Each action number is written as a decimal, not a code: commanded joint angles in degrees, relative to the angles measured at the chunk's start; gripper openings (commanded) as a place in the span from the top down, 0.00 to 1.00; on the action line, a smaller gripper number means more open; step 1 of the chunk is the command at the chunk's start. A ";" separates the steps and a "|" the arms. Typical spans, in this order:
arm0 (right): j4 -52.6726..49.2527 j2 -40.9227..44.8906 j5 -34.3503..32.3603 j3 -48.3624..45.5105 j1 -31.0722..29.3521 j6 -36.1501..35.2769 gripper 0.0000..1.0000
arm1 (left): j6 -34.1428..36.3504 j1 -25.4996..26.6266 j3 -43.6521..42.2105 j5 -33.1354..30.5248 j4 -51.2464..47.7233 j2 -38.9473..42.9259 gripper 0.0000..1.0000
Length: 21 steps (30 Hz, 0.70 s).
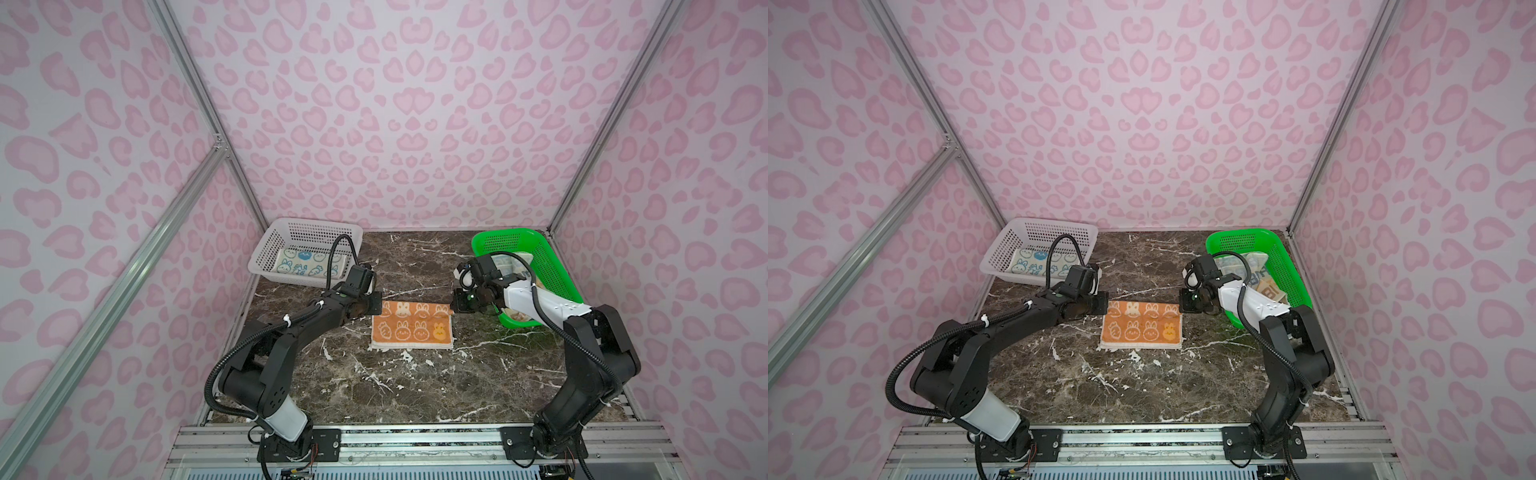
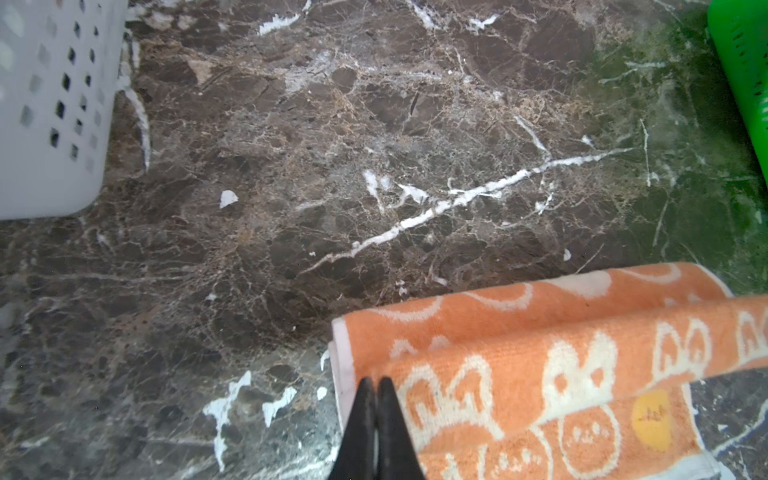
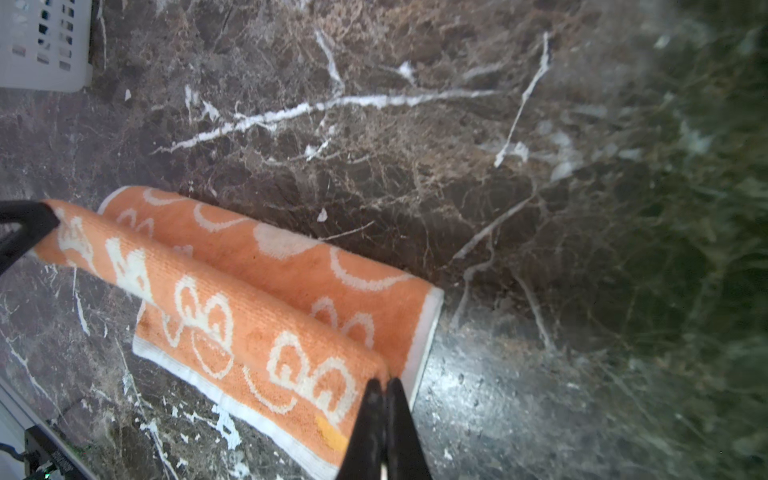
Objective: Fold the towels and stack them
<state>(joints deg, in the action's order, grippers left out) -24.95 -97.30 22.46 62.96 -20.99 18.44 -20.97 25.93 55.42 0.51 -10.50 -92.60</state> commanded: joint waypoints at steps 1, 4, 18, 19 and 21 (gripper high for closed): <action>1.40 1.17 -0.84 -2.42 -0.16 1.05 1.00 | -0.86 0.43 -1.55 -1.88 1.73 1.40 0.96; 2.12 2.31 -0.99 -4.68 -0.91 1.32 1.00 | -1.24 0.61 -3.16 -2.35 2.06 2.27 0.96; 3.12 4.55 -2.16 -9.00 -2.39 1.96 1.00 | -3.44 1.66 -7.50 -1.82 2.92 6.00 0.96; 2.90 5.04 -2.16 -8.91 -2.47 1.97 1.00 | -3.70 1.66 -7.77 -1.80 2.94 6.71 0.96; 2.46 6.00 -2.24 -8.98 -2.60 1.97 1.00 | -4.07 1.66 -8.11 -1.56 2.86 7.87 0.96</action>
<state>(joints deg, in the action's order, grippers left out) -20.95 -91.96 21.87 54.00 -23.46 20.36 -23.97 27.64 47.79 0.23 -7.97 -86.32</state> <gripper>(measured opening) 0.049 0.057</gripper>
